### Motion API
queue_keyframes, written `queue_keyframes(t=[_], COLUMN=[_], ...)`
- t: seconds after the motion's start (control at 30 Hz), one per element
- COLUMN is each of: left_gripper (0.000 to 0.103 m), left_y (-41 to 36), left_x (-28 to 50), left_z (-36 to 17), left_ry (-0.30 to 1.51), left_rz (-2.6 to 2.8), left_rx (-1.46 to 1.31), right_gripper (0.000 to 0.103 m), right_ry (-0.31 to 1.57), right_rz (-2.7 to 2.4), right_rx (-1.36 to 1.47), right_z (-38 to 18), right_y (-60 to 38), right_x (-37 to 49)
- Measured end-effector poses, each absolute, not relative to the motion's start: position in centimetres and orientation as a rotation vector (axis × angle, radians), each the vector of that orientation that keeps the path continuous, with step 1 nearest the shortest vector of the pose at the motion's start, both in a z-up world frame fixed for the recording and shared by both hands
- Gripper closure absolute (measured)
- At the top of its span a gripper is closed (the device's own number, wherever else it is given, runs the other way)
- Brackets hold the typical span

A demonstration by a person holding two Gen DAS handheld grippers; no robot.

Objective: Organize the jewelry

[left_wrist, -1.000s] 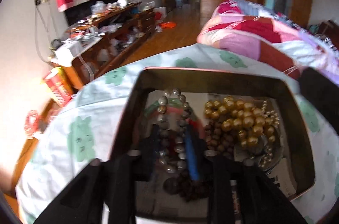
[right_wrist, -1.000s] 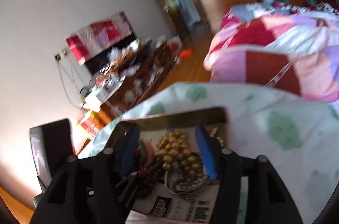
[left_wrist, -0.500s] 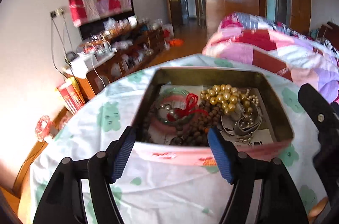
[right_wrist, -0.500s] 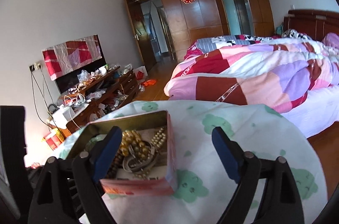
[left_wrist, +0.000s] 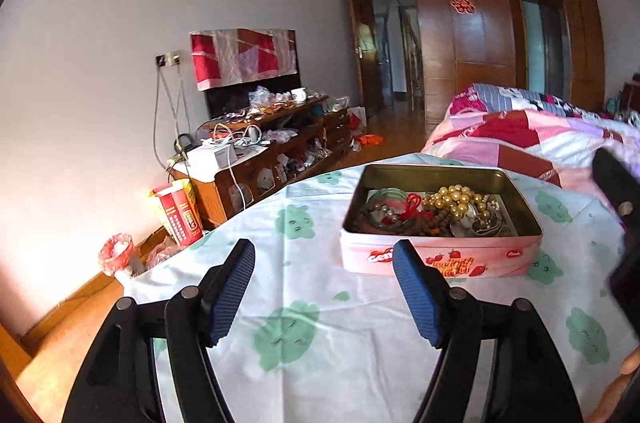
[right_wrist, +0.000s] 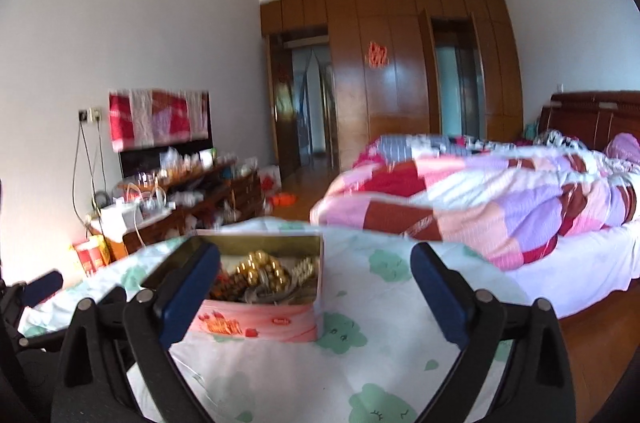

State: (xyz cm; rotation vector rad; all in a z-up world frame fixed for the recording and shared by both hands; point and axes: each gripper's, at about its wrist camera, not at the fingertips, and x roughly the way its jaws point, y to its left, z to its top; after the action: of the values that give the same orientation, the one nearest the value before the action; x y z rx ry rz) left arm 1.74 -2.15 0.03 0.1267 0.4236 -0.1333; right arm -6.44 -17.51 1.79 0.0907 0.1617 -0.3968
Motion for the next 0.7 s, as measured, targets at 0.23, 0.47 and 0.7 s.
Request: queue_keyframes(t=[0.23,0.47,0.7], left_gripper=[0.03,0.029,0.029], left_y=[-1.0,-1.2,-1.4], left_x=[-0.8,-1.5,-1.6], left_z=[0.7,0.8,0.6], left_ry=[0.336,0.318,0.33], left_rz=[-0.131,-0.138,-0.137], left_rx=[0.079,0.083,0.087], right_gripper=[0.0,0.0,0.0], right_ry=[-0.021,-0.033,-0.01], right_rz=[-0.426,-0.407,-0.398], right_rx=[0.074,0.018,0.04], right_z=[2.9,2.9,2.5], right_y=[-16.5,-15.4,-15.8], right_x=[-9.9,-9.4,-9.5])
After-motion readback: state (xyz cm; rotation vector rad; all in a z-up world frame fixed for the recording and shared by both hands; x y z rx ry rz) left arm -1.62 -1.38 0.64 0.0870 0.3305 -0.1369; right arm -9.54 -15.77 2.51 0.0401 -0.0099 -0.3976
